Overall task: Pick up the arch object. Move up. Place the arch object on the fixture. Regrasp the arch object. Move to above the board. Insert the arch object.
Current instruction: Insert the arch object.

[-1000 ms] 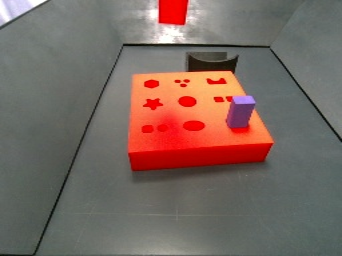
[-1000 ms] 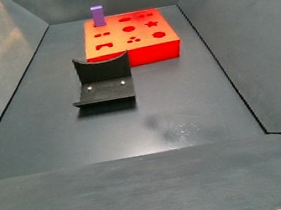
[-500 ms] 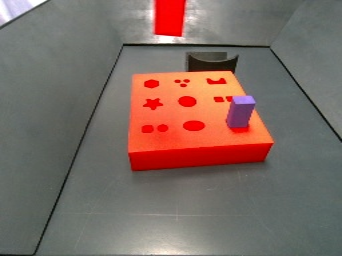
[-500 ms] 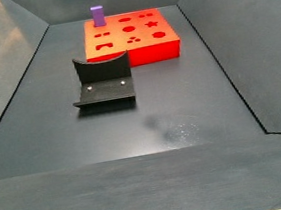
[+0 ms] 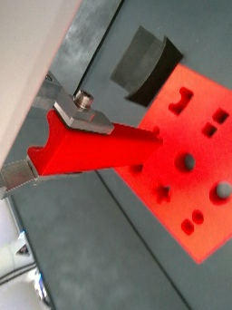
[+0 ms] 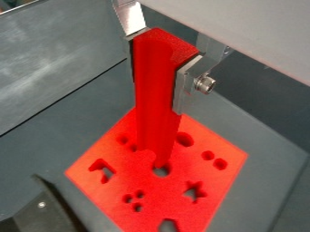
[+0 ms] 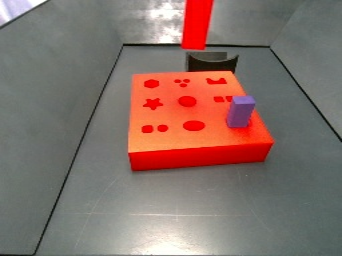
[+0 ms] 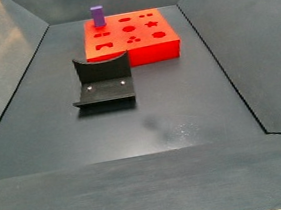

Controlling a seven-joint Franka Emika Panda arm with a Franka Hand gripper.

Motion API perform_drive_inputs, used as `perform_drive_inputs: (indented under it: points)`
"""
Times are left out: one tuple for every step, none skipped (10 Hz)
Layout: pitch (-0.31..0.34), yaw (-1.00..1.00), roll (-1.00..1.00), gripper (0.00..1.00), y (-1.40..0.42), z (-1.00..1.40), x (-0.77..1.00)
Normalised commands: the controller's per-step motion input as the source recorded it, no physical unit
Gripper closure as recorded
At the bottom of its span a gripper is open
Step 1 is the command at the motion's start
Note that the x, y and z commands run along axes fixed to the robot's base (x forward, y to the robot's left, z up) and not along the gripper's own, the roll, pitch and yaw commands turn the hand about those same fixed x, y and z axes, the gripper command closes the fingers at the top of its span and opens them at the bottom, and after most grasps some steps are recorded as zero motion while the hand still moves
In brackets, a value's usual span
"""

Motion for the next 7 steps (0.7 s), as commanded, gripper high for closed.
perform_drive_inputs:
  points:
    - [-0.08,0.13,-0.03,1.0,0.63,-0.65,0.83]
    - [-0.136,0.15,-0.03,1.0,0.62,-0.68,0.75]
    - [-0.16,0.19,0.0,1.0,0.54,-0.61,0.67]
    - [-0.17,0.17,0.0,1.0,0.48,-0.63,0.65]
    - [-0.189,0.16,0.04,1.0,0.36,-0.6,0.49]
    - [-0.06,0.07,0.0,1.0,0.08,-0.27,0.21]
    - [0.0,0.13,0.0,1.0,0.0,-0.22,0.29]
